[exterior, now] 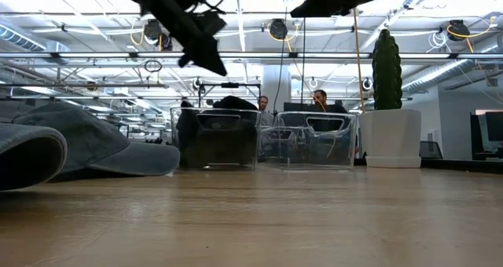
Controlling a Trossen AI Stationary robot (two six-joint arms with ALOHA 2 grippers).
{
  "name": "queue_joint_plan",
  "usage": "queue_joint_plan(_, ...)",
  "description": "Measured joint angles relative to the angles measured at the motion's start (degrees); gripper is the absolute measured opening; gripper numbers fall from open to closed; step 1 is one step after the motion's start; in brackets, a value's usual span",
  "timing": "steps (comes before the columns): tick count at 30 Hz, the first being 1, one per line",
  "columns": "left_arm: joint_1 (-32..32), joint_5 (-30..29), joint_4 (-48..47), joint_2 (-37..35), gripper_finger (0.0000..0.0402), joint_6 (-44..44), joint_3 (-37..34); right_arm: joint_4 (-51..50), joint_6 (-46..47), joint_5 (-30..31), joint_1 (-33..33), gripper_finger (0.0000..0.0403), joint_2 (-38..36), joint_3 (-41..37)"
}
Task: Pick & Place hat
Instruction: Put the top black cap into the left transparent bin
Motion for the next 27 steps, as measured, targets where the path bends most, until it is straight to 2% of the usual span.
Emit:
queue_joint_plan(7, -0.3, 2.3, -3.2, 13.6, 0.0001, 3.5, 8.4, -0.2, 0.4, 0.0, 0.0, 0.0336, 0.0, 0.0)
queue_joint_plan(12, -1.0, 4.0, -3.1, 18.8, 0.0001, 5.0, 11.7, -0.9, 0.4, 0.0, 0.0, 0.0336, 0.0, 0.0)
queue_joint_plan(16, -1.4, 6.7, -5.2, 19.3, 0.0001, 5.0, 11.9, -0.9, 0.0, 0.0, 0.0, 0.0336, 0.0, -0.3)
queue_joint_plan(21, -1.3, 6.9, -10.0, 19.2, 0.0001, 5.0, 12.0, -0.9, -0.5, 0.0, 0.0, 0.0336, 0.0, -0.7)
queue_joint_plan(27, -1.5, 8.4, -9.6, 19.2, 0.0001, 5.4, 11.3, -0.8, -0.5, 0.0, 0.0, 0.0336, 0.0, -0.7)
